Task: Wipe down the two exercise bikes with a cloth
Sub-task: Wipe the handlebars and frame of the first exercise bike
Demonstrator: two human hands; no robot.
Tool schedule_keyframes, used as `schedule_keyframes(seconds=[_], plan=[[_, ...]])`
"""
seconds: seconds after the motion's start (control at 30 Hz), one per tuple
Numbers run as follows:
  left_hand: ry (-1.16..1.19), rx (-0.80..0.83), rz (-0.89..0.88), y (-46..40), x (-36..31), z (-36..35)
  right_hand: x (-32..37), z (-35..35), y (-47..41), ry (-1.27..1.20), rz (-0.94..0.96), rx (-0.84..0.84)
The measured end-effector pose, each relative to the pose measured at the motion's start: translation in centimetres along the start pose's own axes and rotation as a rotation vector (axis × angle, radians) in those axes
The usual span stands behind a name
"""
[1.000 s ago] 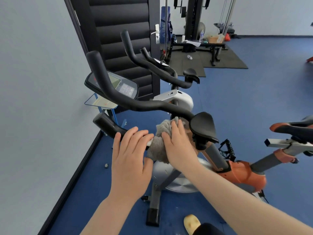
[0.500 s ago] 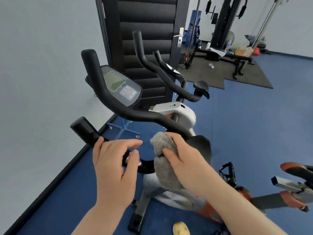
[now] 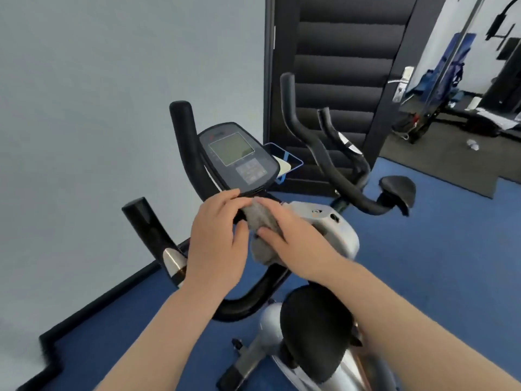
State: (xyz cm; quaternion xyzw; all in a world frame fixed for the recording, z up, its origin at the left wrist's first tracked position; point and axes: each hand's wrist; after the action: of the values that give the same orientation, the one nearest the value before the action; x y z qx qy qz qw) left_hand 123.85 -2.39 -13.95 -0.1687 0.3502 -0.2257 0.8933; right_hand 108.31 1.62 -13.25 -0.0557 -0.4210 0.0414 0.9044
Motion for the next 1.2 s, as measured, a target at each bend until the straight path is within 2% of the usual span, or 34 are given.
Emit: schedule_keyframes(seconds=[0.07,0.17,0.23,0.37,0.47,0.53,0.67,0.77,0.87,1.07,1.2], plan=[[-0.033,-0.009,-0.005,0.4,0.2,-0.4,-2.0,-0.2,0.7,0.035,0.068,0.031],[0.004,-0.037,0.042,0.5,0.1,-0.2,-3.9,1.8,0.5,0.117,0.12,0.182],[-0.003,-0.044,0.048,0.6,-0.3,-0.1,-3.7,2.3,-1.1,0.075,0.134,0.238],[-0.019,-0.136,0.128,0.7,-0.4,-0.1,-3.4,0.6,-2.1,0.0,0.163,0.139],[0.004,-0.199,0.215,0.5,-0.5,0.0,-5.6,1.2,0.2,0.078,0.236,0.173],[-0.007,-0.182,0.22,0.5,-0.5,-0.2,-6.0,1.5,0.1,0.109,0.278,0.19],[-0.065,-0.135,0.204,0.5,-0.4,-0.4,-4.1,0.5,-1.9,0.002,0.259,0.157],[-0.031,-0.14,0.203,0.6,-0.5,-0.4,-6.1,1.4,0.6,0.049,0.383,0.2],[-0.011,-0.155,0.208,0.5,-0.4,-0.5,-7.7,2.5,2.2,0.054,0.393,0.226],[-0.02,-0.168,0.224,0.5,-0.3,-0.4,-5.7,0.6,1.3,-0.046,0.36,0.089],[0.0,-0.167,0.231,0.6,-0.2,-0.4,-7.0,2.6,1.4,0.027,0.389,0.188]])
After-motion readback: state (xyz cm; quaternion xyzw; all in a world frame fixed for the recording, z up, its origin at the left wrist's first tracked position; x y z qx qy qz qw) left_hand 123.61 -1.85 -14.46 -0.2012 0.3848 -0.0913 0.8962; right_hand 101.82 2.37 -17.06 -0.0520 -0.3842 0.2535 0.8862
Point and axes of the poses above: each hand's wrist, its own y-axis away from the middle knuckle, its own z-axis out of the back of the hand, x = y × z, and after that the axes turned 7 degrees about -y, right-handed
